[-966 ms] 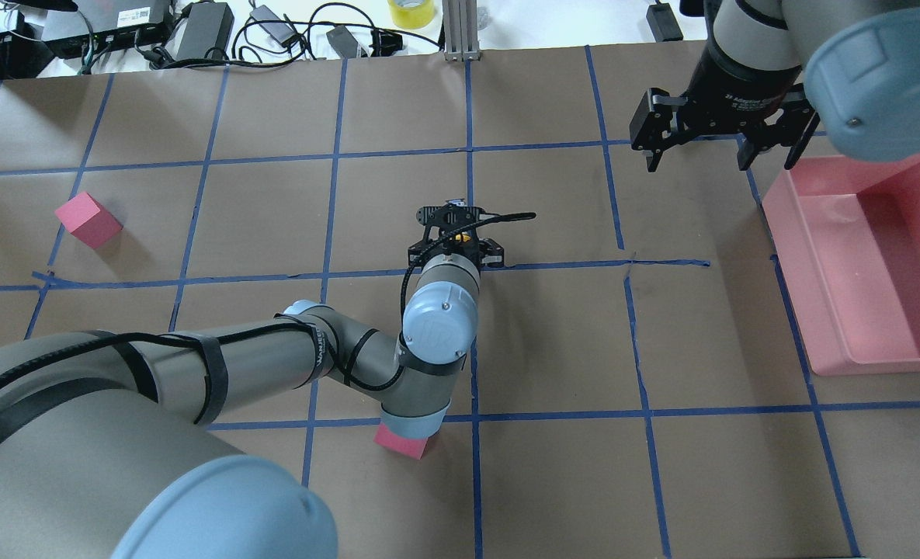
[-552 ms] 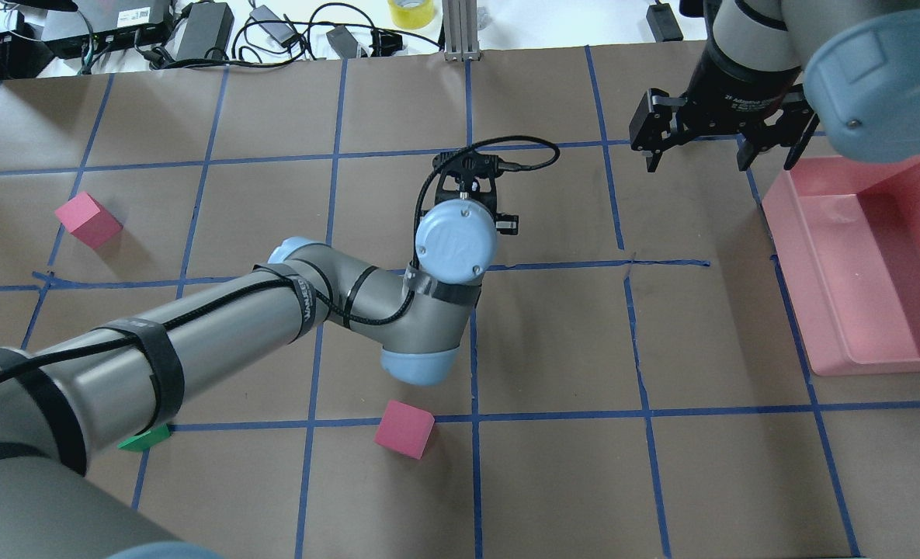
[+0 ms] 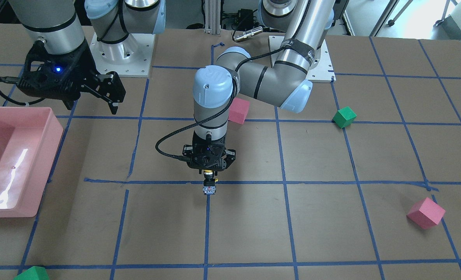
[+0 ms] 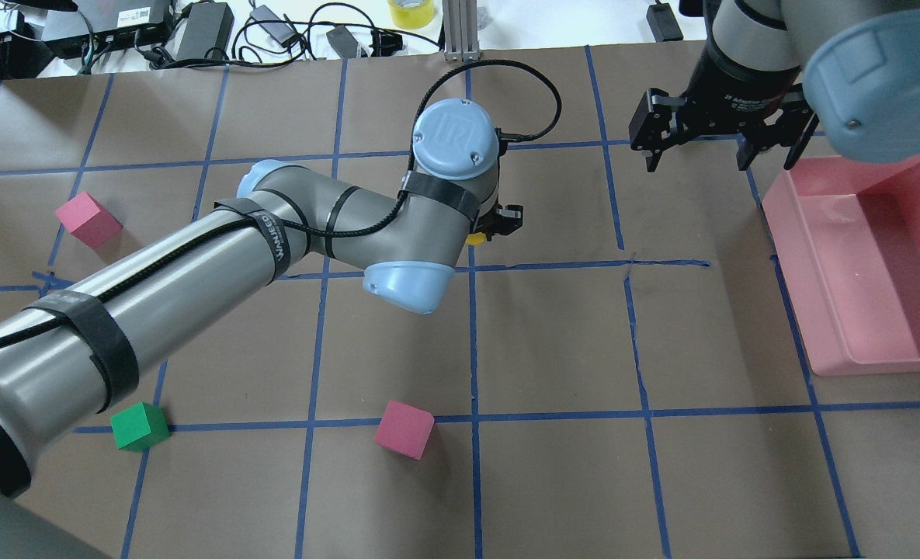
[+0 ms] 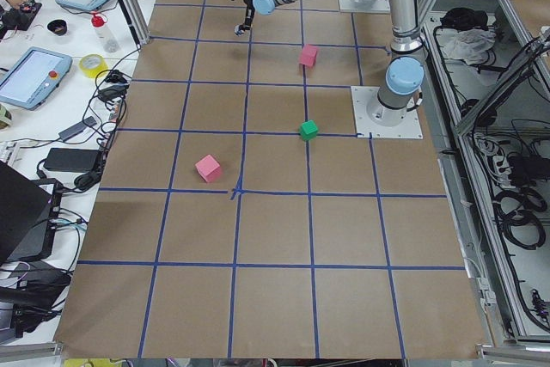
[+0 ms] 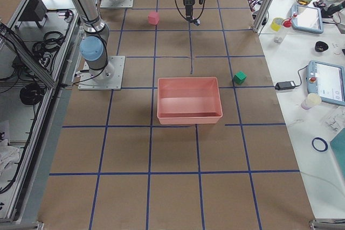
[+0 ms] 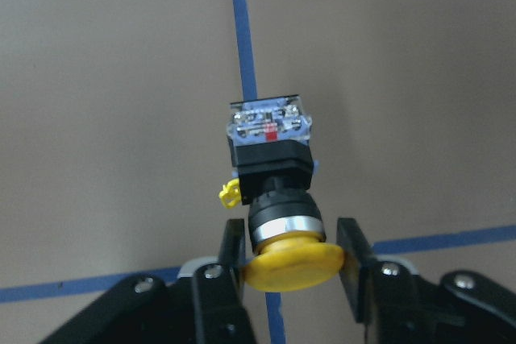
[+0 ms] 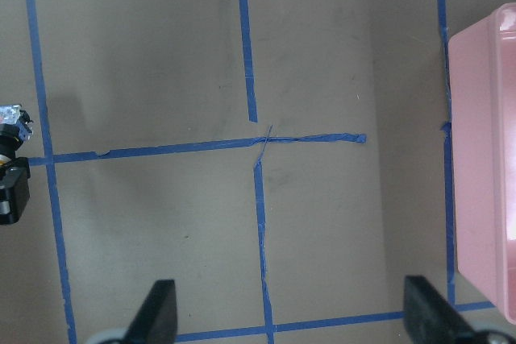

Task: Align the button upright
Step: 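Lift and rotate the button with the left gripper, cap upward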

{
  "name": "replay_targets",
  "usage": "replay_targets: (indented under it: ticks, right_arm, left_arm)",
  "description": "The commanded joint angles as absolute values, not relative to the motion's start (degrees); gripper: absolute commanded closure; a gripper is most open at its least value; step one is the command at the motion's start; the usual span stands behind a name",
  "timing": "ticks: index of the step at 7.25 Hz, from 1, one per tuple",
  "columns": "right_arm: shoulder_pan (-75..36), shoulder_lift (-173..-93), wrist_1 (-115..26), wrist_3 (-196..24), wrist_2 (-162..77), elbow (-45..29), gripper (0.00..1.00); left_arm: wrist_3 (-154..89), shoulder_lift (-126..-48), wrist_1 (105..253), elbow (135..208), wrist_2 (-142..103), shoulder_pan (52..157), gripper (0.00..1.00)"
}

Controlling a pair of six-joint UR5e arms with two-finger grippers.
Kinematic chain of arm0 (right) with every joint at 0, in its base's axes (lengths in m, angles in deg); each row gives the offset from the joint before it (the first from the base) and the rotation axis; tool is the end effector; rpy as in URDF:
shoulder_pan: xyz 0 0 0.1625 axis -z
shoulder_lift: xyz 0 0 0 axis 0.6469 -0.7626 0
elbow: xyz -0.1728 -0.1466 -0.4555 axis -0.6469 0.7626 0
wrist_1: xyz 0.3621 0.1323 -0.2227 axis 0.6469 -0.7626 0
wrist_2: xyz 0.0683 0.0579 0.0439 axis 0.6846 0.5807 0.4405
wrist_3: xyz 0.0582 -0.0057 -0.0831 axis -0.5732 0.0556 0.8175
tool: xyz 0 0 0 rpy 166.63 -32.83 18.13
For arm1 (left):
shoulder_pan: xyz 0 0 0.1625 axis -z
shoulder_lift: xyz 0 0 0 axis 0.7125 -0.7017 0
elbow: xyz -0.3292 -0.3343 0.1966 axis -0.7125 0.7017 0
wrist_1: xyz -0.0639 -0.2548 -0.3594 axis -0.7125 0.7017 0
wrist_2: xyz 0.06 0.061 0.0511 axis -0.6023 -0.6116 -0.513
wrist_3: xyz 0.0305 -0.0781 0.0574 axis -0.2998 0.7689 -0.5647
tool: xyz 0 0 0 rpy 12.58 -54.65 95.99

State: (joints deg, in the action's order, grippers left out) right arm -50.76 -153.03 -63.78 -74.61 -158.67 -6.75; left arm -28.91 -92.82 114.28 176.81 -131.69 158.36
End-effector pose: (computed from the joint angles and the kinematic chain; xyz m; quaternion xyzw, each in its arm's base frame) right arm 0.1379 -0.5330 0.5613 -0.0351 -0.9984 0.0356 0.0250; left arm -0.3912 -0.5855 0.3086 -0.0399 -0.9974 0.0584 0.0168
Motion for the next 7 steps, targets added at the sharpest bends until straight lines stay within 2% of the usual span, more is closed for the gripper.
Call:
replay_targets:
  ticks: [1, 3, 7]
  right_arm:
    - [-50.84, -153.03, -63.82, -74.63, -158.67, -6.75, 0.0]
    - [-50.83, -153.03, -63.82, -74.54, -158.67, -6.75, 0.0]
    - [-50.75, -152.94, -63.82, -74.54, -158.75, -6.75, 0.0]
  left_arm:
    - [-26.59, -93.63, 125.43, 172.58, -128.15, 157.24, 0.65]
    - [-23.68, -95.64, 131.35, 168.52, -122.9, 157.06, 0.65]
    - [-19.91, -100.12, 138.89, 166.07, -115.07, 151.35, 0.66]
